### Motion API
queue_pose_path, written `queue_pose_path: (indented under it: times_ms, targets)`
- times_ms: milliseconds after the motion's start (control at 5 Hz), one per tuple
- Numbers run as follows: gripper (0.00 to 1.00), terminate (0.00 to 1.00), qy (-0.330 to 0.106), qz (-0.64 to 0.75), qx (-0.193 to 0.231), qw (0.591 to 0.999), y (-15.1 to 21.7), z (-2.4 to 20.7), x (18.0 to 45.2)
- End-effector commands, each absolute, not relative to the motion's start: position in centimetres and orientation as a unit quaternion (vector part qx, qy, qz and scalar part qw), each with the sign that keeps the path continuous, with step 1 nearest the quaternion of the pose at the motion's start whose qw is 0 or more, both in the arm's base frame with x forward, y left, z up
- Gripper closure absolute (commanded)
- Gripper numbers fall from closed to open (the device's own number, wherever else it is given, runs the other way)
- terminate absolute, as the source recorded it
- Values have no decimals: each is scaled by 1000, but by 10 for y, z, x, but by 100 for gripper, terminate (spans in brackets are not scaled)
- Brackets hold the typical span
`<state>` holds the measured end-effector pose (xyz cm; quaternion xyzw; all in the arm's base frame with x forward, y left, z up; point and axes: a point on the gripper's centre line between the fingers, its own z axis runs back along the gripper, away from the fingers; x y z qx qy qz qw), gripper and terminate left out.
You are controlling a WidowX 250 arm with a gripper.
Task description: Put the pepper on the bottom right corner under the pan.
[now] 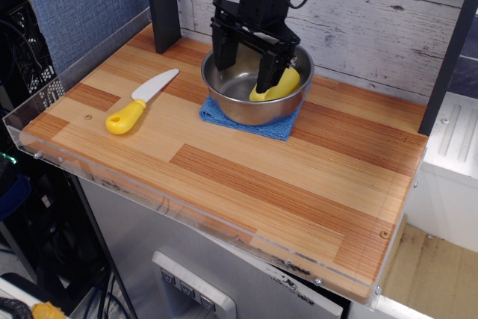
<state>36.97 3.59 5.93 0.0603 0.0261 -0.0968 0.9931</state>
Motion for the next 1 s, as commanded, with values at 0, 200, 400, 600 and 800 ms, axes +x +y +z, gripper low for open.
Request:
queue_pose_path:
  times_ms: [0,200,400,600,800]
  targets:
    - [0,0,-1,-97,64,993,20,69,384]
    - [0,0,2,-98,69,993,13,66,387]
    - [0,0,9,-97,71,993,11,60,388]
    - [0,0,26,-91,74,993,15,47,387]
    - [0,0,49,-84,82,992,24,31,385]
